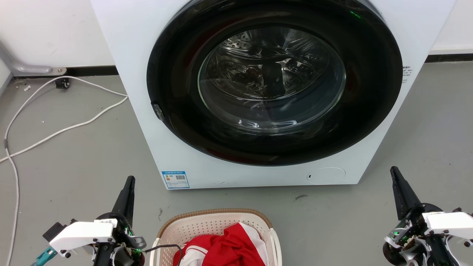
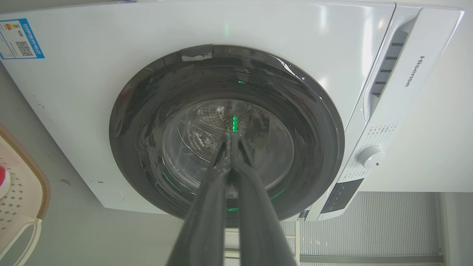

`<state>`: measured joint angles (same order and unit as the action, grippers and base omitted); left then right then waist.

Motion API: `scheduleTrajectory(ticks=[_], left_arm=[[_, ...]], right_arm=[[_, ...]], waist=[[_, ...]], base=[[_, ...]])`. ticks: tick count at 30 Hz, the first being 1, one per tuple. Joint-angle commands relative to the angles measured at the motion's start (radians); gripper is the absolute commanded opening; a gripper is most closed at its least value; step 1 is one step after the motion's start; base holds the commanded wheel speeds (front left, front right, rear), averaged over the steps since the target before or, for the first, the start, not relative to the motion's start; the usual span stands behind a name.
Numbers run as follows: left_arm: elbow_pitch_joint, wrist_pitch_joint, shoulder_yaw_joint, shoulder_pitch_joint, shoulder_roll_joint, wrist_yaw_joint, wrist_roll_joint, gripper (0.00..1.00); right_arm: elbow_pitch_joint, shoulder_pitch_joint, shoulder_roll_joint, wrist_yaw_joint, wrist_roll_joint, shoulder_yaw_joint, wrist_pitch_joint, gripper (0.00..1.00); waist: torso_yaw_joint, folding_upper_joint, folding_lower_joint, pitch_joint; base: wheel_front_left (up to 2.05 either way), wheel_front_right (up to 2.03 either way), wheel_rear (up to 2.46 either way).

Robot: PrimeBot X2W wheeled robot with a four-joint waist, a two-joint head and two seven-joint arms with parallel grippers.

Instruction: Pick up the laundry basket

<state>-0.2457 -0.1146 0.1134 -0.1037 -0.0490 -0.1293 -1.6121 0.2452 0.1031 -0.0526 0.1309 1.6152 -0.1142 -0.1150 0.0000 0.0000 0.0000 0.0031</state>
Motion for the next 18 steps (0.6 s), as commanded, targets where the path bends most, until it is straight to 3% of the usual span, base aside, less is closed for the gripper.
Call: scheduleTrajectory(ticks=[1,18], left_arm=[[0.0,-0.002,0.002,-0.01,-0.002,-0.004,-0.002,0.0],[0.0,-0.002,0.002,-0.01,-0.002,-0.004,-0.002,0.0]], right_arm=[[0.001,0.01,0.003,0.0,-0.005,-0.001,-0.002,0.0],[0.001,0.01,0.004,0.0,-0.006,-0.001,-0.002,0.0]], waist=[[0.0,0.0,0.0,0.0],[0.0,0.0,0.0,0.0]], base=[[0.0,0.0,0.0],[0.0,0.0,0.0]])
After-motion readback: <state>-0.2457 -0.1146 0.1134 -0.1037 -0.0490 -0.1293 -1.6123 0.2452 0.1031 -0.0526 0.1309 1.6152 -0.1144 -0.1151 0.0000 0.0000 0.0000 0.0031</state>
